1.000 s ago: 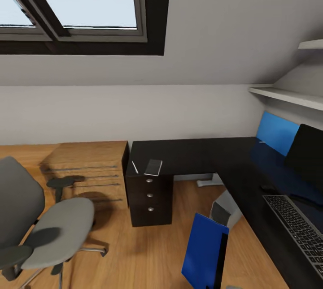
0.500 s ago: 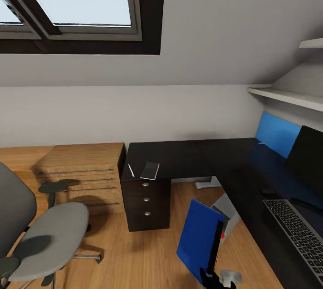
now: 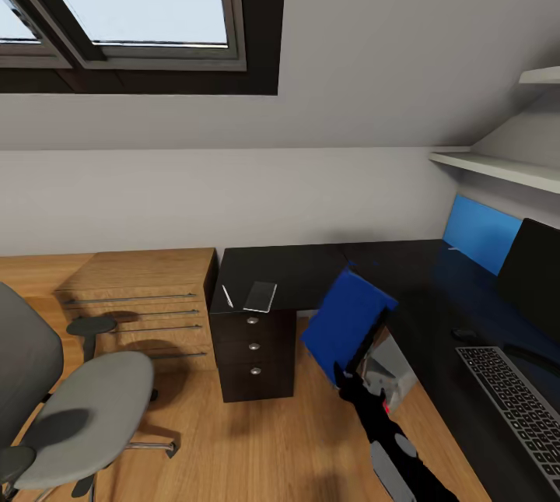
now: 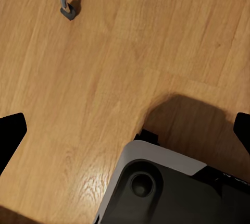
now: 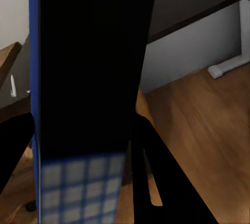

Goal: In the bedroom, organize the workspace by keeping the computer under the desk, ensuring the monitor is on the desk, placing the keyboard on the desk next to the monitor, placing the mouse on the desk next to the keyboard, moving the folder from the swivel chair onto the desk next to the mouse, stacking the notebook on top of the folder with the pen on top of the notebook, and positioning the swivel chair next to the desk.

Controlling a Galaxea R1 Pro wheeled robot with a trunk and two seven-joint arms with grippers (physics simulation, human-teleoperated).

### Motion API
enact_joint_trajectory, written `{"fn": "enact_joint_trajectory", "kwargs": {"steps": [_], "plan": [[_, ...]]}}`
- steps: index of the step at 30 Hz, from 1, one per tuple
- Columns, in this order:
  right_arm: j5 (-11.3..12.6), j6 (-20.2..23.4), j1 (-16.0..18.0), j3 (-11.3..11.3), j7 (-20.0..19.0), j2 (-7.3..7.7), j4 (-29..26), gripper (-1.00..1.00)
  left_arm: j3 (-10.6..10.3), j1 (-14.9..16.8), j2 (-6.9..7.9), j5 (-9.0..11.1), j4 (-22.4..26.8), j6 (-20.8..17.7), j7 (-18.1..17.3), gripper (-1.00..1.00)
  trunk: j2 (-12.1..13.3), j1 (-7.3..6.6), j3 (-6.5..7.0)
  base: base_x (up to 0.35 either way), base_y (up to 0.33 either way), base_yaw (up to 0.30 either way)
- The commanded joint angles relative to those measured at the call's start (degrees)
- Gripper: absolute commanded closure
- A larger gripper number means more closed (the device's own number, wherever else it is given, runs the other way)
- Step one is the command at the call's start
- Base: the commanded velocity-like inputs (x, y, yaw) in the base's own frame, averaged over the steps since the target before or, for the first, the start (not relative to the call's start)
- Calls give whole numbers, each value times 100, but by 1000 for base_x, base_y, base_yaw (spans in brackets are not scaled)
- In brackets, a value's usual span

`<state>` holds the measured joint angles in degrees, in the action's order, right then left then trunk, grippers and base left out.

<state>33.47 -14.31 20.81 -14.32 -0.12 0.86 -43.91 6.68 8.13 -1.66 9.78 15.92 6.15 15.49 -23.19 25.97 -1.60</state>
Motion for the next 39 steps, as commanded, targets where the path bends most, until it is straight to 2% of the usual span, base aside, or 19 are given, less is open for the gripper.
{"fn": "enact_joint_trajectory", "kwargs": {"steps": [1, 3, 5, 6, 9, 14, 16, 20, 33, 34, 36, 37, 38, 39], "plan": [[85, 101, 23, 11, 81, 9, -141, 100, 18, 4, -3, 42, -1, 27, -2, -100, -13, 3, -14, 0, 0, 0], [167, 386, 147, 186, 272, 10, -427, 100, 18, 8, 2, 42, -1, 27, -2, -100, -13, 3, -14, 0, 0, 0], [388, 663, 473, 536, 472, 11, -568, 100, 21, 8, 4, 42, -1, 41, -2, -100, -13, 3, -14, 0, 0, 0], [1340, 1084, 1047, 1450, 709, 12, -230, 100, 33, 8, -6, 42, -122, 517, -2, -100, -13, 3, -14, 0, 0, 0], [1806, 1132, 1142, 1677, 664, 5, -184, 100, 8, 8, -22, 35, -411, 917, -5, -100, -13, 3, -14, 6, 0, 0], [1870, 1144, 1151, 1710, 597, -2, -187, 100, -9, 9, -27, 27, -443, 967, -10, -100, -13, 3, -14, 158, 0, 0], [1880, 1149, 1153, 1716, 585, 0, -188, 100, -174, 8, -34, 26, -448, 975, -10, -100, -13, 3, -14, 299, 0, 0], [1886, 1151, 1148, 1721, 583, 2, -177, 100, -252, 10, -34, 29, -449, 976, -6, -100, -13, 3, -14, 316, -1, 0], [1884, 1135, 1144, 1803, 563, 20, -124, 100, -263, 6, -46, 33, -449, 991, -2, -100, -13, 3, -14, 320, -82, 0], [1884, 1118, 1144, 1858, 570, 23, -122, 100, -263, 6, -55, 33, -449, 992, -2, -100, -13, 3, -14, 320, -133, 0], [1880, 1084, 1144, 2320, 580, 33, -115, 100, -263, 7, -74, 33, -449, 991, 0, -100, -13, 3, -14, 191, -105, 0], [1879, 1083, 1144, 2399, 581, 34, -112, 100, -263, 7, -77, 33, -449, 990, 3, -100, -13, 3, -14, 106, -64, 0], [1880, 1078, 1144, 2619, 582, 37, -78, 100, -263, 5, -98, 33, -449, 989, 17, -100, -13, 3, -14, 54, -33, 0], [1881, 1076, 1144, 2691, 582, 41, -58, 100, -263, 5, -105, 33, -449, 988, 20, -100, -13, 3, -14, 43, -26, 0]]}}
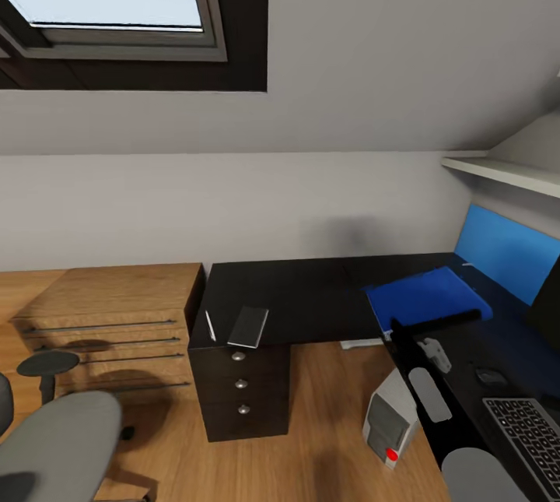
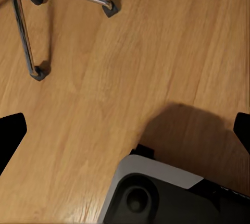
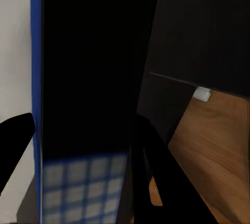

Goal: In the bedroom, organize the workspace by keeping the computer under the desk, ensuring the monitor is on the desk, placing the keyboard on the desk next to the monitor, placing the mouse on the desk next to the keyboard, moving the folder from the swivel chair onto the desk next to the mouse, stacking the notebook on top of the folder with the pen on top of the notebook, and positioning the swivel chair next to the desk.

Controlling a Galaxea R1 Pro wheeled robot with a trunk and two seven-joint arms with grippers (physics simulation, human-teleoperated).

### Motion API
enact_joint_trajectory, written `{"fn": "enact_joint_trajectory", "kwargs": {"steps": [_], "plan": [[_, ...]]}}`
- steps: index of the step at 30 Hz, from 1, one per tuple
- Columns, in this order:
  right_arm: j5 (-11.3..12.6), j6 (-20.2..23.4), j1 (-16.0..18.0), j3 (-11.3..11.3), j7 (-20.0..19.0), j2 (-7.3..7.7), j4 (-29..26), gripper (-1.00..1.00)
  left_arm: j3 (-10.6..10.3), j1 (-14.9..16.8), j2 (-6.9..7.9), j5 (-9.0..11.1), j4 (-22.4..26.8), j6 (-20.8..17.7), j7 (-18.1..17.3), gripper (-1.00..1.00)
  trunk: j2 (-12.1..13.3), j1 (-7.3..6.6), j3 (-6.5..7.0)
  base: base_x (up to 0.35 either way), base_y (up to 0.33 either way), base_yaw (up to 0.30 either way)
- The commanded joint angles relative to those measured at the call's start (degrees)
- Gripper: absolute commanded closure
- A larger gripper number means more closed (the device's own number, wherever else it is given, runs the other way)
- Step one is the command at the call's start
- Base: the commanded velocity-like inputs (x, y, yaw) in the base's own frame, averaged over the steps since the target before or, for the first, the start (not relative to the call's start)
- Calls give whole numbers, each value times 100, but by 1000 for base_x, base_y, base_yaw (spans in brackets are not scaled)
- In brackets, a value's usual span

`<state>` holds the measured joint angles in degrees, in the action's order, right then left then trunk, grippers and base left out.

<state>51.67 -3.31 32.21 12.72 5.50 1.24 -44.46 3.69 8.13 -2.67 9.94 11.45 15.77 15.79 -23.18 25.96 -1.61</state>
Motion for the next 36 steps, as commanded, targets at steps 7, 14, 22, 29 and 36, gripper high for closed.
{"fn": "enact_joint_trajectory", "kwargs": {"steps": [7, 14, 22, 29, 36], "plan": [[70, -29, 4, 603, 21, 16, 106, 100, 35, 6, -44, 16, -2, 29, 2, -100, -13, 4, -13, 17, -24, 0], [64, -29, 4, 616, -115, 24, 90, 100, 28, 5, -49, 9, -2, 23, 3, -100, -13, 4, -13, 175, -175, 0], [58, -23, 4, 617, -304, 10, 102, 100, 27, 6, -47, 7, -2, 23, 3, -100, -13, 4, -13, 222, -206, 0], [57, -17, 4, 607, -321, -20, 220, 100, 25, 8, -43, 7, -2, 21, 3, -100, -13, 4, -13, 52, -40, 0], [76, 121, 4, 626, -386, 31, 266, 100, 27, 6, -41, 9, -2, 22, 3, -100, -13, 4, -13, 4, -3, 0]]}}
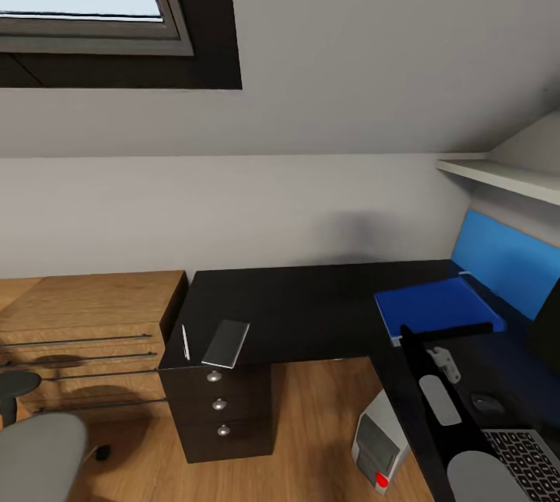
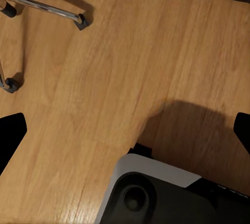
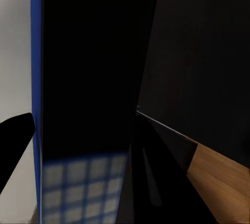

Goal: In the bedroom, organize the workspace by keeping the computer under the desk, ensuring the monitor is on the desk, placing the keyboard on the desk next to the monitor, placing the mouse on the desk next to the keyboard, moving the folder from the swivel chair onto the desk next to the mouse, stacking the notebook on top of the folder with the pen on top of the notebook, and positioning the swivel chair next to the desk.

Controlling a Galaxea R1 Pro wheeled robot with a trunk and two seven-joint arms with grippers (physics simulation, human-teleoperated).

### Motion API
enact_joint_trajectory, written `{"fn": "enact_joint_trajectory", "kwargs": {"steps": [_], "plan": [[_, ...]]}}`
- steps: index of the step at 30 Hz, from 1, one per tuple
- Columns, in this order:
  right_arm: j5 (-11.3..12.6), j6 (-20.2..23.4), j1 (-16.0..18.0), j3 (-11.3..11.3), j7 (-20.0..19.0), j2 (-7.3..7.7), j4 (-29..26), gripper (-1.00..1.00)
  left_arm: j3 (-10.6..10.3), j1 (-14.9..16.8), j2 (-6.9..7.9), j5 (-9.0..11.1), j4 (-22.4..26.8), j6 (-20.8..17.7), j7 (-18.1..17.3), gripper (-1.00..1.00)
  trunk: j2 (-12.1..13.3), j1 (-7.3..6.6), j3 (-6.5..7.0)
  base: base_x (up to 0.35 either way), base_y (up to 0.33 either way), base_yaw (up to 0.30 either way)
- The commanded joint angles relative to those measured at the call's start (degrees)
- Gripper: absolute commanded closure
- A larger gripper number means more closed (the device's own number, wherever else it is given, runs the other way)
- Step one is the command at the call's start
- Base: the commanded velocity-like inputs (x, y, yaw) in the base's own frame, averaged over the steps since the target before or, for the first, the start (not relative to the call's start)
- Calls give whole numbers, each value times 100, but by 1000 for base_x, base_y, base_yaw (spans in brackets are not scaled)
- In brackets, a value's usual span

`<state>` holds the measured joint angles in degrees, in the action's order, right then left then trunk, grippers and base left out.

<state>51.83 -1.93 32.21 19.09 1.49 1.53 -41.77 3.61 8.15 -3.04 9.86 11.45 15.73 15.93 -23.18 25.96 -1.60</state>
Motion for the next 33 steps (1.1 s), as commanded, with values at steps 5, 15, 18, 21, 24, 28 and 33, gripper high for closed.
{"fn": "enact_joint_trajectory", "kwargs": {"steps": [5, 15, 18, 21, 24, 28, 33], "plan": [[292, 589, 4, 271, -12, 44, 22, 100, 34, 8, -4, 24, -2, 26, -11, -100, -13, 4, -13, 0, 0, 0], [788, 995, 4, 426, -341, 395, 39, 100, 48, 4, 13, 60, 92, 26, -5, -100, -13, 4, -13, 0, 0, 0], [813, 1000, 4, 428, -356, 427, 38, 100, 54, 3, 1, 67, 136, 26, -19, -100, -93, 47, -49, 0, 0, 0], [818, 1007, 4, 429, -358, 433, 38, 100, 53, 3, 0, 68, 143, 26, -23, -100, -214, 113, -103, 0, 0, 0], [819, 1010, 4, 429, -353, 435, 38, 100, 57, 5, -3, 69, 146, 26, -27, -100, -334, 179, -157, 0, 0, 0], [820, 1029, 4, 429, -352, 435, 38, 100, 60, 6, -4, 69, 147, 26, -28, -100, -494, 267, -229, 0, 0, 0], [820, 1119, 4, 429, -352, 430, 39, 100, 61, 3, -4, 69, 147, 26, -28, -100, -695, 377, -318, 0, 0, 0]]}}
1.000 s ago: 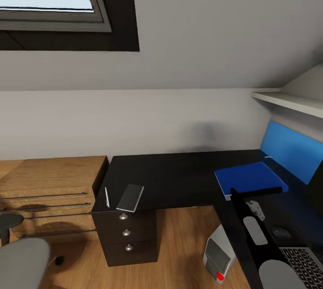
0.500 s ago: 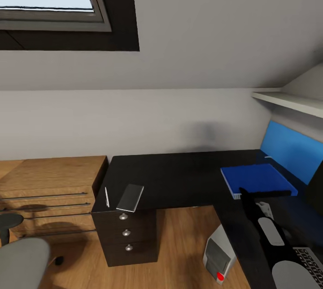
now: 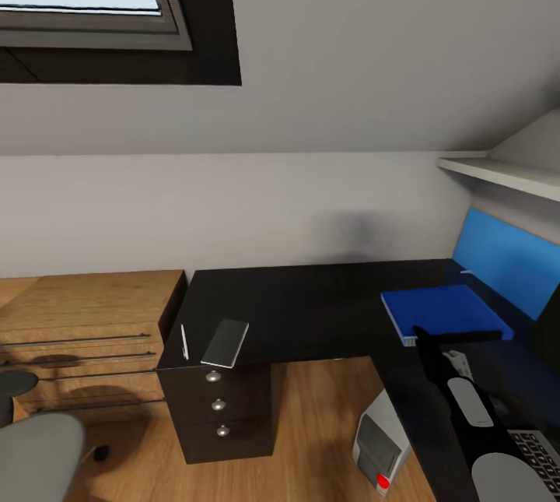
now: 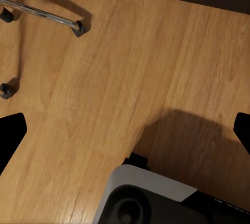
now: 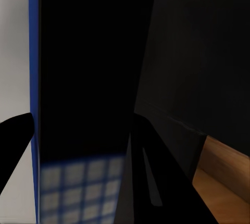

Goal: In the bedroom, organize the workspace by keeping the computer under the desk, ensuring the monitor is on the desk, placing the keyboard on the desk next to the monitor, placing the mouse on the desk next to the keyboard, moving the folder from the swivel chair onto the desk next to the mouse, stacking the notebook on top of the folder with the pen on top of the notebook, and positioning the swivel chair next to the desk.

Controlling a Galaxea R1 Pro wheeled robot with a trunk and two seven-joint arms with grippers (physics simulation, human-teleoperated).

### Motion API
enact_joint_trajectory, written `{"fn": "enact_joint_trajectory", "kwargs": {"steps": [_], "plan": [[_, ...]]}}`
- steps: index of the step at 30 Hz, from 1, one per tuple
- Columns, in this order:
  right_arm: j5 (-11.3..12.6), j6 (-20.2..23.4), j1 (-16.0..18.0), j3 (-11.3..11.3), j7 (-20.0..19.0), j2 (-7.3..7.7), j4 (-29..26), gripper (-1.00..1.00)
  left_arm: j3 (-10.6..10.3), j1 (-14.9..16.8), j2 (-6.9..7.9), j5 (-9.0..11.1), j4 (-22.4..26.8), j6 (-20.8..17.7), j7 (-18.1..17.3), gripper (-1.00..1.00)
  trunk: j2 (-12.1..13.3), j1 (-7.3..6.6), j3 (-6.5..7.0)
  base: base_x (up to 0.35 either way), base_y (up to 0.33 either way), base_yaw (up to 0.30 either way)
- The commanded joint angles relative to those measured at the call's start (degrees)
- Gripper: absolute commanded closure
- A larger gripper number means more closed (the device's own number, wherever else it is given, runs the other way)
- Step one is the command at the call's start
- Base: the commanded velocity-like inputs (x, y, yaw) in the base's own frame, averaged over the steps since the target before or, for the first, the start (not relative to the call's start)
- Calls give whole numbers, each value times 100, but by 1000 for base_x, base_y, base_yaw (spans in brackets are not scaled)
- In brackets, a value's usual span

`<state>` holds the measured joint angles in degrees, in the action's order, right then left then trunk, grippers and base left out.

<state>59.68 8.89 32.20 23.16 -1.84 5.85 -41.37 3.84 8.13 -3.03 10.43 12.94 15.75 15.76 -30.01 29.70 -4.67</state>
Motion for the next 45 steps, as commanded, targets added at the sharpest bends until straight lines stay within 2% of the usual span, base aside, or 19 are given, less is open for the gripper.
{"fn": "enact_joint_trajectory", "kwargs": {"steps": [1, 10, 19, 34, 45], "plan": [[35, 48, 6, 22, -19, -3, -1, 100, 37, 4, -5, 11, -2, 24, -11, -100, -52, 25, -30, 0, 0, 0], [152, 150, 6, 37, 113, -5, -2, 100, 37, 6, -5, 11, -2, 24, -11, -100, -413, 223, -191, 0, 0, 0], [485, 172, 6, 39, 776, -5, -2, 100, 37, 7, -5, 11, -2, 24, -11, -100, -774, 420, -353, 0, 0, 0], [525, 171, 6, 47, 893, 2, -4, 100, 37, 5, -5, 11, -2, 24, -11, -100, -1376, 750, -622, 0, 0, 0], [527, 169, 6, 157, 1002, 4, -2, 100, 37, 6, -5, 11, -2, 24, -11, -100, -1817, 991, -820, 0, 0, 0]]}}
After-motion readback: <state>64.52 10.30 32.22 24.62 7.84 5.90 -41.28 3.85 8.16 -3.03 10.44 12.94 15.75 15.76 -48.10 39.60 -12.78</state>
